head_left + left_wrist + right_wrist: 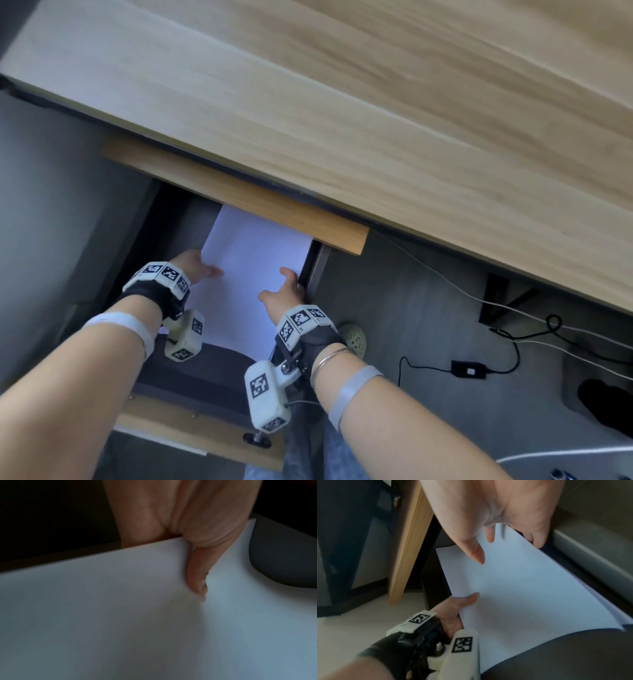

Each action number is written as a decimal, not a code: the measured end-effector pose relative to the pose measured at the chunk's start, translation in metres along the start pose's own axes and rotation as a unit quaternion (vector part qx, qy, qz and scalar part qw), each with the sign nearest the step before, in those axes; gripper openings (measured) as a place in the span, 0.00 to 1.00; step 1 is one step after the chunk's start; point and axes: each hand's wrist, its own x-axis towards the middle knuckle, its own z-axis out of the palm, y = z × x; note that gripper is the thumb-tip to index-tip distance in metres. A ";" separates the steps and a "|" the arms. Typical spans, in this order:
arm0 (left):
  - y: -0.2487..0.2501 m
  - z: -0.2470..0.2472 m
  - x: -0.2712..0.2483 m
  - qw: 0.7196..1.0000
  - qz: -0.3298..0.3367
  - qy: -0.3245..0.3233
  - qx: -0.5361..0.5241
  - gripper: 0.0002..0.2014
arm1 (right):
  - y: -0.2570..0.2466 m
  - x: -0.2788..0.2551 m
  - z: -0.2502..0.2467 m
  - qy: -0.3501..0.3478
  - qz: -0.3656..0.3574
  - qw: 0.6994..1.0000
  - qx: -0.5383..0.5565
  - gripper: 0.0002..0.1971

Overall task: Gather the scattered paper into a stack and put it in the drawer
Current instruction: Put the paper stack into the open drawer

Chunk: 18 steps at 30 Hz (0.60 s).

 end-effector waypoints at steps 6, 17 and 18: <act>0.001 0.006 0.012 1.000 0.000 0.005 -0.007 0.23 | -0.015 0.004 -0.006 -0.002 0.031 0.999 0.017 0.32; 0.005 0.010 0.004 0.998 0.005 0.034 -0.054 0.30 | -0.012 -0.006 -0.012 0.031 -0.026 0.998 -0.053 0.30; 0.005 0.011 0.003 0.996 0.015 0.048 -0.068 0.31 | -0.012 -0.005 -0.012 0.032 -0.026 0.997 -0.058 0.30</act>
